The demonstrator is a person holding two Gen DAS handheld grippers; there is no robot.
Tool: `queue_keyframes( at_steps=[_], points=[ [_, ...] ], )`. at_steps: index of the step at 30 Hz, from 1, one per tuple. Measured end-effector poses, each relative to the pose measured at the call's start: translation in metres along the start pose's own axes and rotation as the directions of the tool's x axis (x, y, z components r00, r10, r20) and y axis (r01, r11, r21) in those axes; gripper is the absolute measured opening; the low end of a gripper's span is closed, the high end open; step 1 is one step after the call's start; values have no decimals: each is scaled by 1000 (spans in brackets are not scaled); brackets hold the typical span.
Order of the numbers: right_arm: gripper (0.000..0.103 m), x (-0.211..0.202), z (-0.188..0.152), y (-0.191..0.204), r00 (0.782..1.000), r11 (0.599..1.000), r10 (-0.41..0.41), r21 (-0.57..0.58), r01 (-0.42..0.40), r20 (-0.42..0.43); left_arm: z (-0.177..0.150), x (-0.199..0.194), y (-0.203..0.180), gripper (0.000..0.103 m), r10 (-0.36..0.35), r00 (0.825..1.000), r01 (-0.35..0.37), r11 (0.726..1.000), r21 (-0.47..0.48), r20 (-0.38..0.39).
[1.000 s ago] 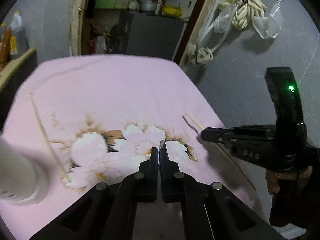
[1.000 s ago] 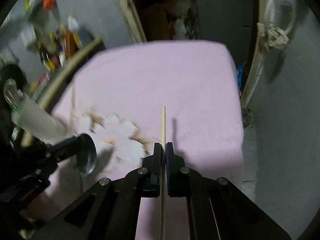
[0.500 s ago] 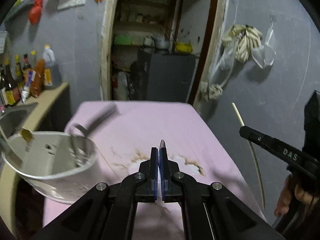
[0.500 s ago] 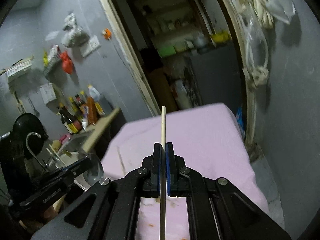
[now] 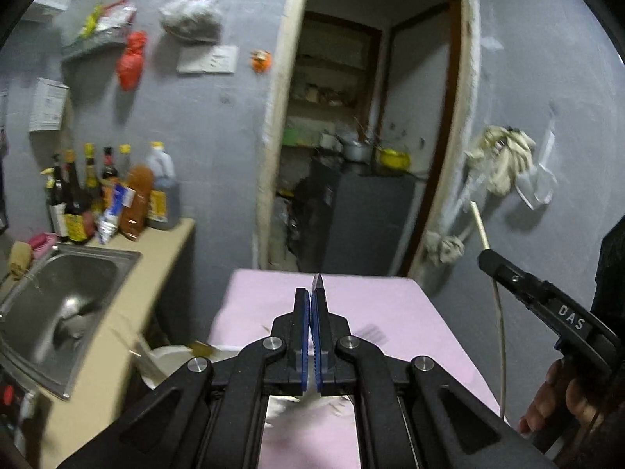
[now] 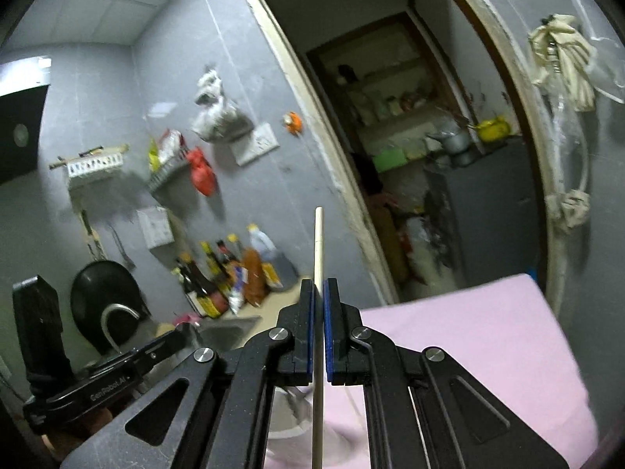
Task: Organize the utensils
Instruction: 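Lift the spoon with the left tool while the right tool lifts the chopstick, then lower the spoon and chopstick into the white caddy and open both tools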
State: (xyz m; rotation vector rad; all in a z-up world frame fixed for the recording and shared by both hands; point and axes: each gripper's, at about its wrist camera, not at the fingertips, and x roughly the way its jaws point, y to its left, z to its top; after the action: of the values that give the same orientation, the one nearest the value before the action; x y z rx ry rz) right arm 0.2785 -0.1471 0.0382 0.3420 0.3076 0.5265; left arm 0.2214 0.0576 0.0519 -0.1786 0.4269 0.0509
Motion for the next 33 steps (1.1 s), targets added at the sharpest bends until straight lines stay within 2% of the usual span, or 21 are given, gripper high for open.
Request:
queue_keyframes(
  at_steps=[6,10,14,18,21,25,31,33],
  points=[
    [4,32,2,35,995,997,71,18,-72,69,24,-13,53,2,104,991,-100,994,-44,85],
    [4,57,-8,55,993,997,75,17,-77,94,37,-13,86,2,208,969,-201,977,-71,133],
    [4,75,-21,60,992,996,67,46,-73,111,40,-1,107,2,296,944,-283,954,-103,145],
    [4,89,-34,60,990,997,21,70,-31,137,36,11,111,2,360,920,-348,932,-102,153],
    [4,97,-46,57,989,996,-44,87,32,141,28,21,112,2,397,906,-388,918,-89,145],
    [4,106,-56,54,987,992,-88,97,75,133,14,29,111,2,430,894,-421,902,-92,124],
    [4,112,-63,51,982,988,-132,104,118,135,-1,39,115,2,443,892,-430,893,-133,92],
    [4,114,-66,52,980,987,-143,99,130,136,-4,40,114,3,463,880,-449,884,-132,104]
  ],
)
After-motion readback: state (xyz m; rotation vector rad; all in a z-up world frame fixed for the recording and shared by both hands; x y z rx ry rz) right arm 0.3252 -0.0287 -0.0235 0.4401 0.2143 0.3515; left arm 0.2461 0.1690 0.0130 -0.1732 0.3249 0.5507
